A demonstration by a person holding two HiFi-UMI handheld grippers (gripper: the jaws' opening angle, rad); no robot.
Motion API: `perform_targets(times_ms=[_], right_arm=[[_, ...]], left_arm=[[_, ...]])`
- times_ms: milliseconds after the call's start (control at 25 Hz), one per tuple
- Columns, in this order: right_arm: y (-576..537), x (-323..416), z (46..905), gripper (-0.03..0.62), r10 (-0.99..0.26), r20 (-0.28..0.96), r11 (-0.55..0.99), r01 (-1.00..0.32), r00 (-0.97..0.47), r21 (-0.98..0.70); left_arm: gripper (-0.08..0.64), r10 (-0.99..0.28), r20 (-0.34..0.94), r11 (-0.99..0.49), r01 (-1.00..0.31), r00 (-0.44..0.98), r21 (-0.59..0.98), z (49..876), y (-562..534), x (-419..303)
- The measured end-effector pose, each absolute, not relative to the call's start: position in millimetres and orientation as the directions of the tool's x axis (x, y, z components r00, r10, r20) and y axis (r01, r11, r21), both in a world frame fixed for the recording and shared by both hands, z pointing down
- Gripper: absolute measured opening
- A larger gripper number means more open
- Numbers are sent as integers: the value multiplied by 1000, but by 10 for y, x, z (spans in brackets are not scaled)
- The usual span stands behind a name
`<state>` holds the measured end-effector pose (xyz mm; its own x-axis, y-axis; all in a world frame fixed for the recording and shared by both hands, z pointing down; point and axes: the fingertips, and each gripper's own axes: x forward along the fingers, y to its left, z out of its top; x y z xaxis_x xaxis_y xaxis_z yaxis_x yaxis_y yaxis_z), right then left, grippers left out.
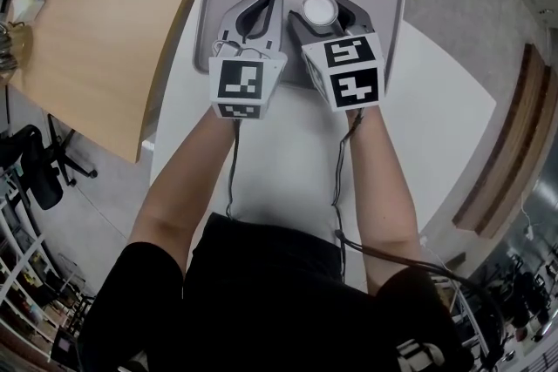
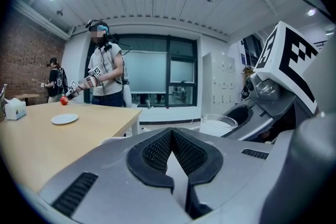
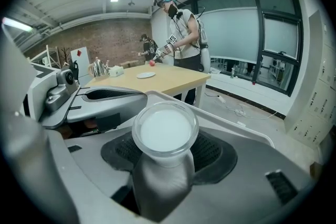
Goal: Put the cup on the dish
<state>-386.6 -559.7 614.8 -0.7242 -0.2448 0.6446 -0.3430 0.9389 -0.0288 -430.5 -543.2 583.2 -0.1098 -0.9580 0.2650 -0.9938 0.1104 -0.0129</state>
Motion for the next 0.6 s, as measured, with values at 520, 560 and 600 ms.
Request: perform_targets(times_ms=[520,560,600], right_arm=[[-5571,-3869,6337,252,-237,658,941,-338,-715,-29],[-5572,-3872,6336,252,-238,654,940,-339,-718,-31],[-5573,-3873,6335,252,-238,652,940,-340,-720,-34]], left_arm=[[8,-961,250,124,-992,-122,-7,5873,-5471,-4298],[8,-960,252,126,-992,-124,-5,5875,-5469,-4300],[8,-959,254,129,-992,-125,-2,5879,-5467,-4301]])
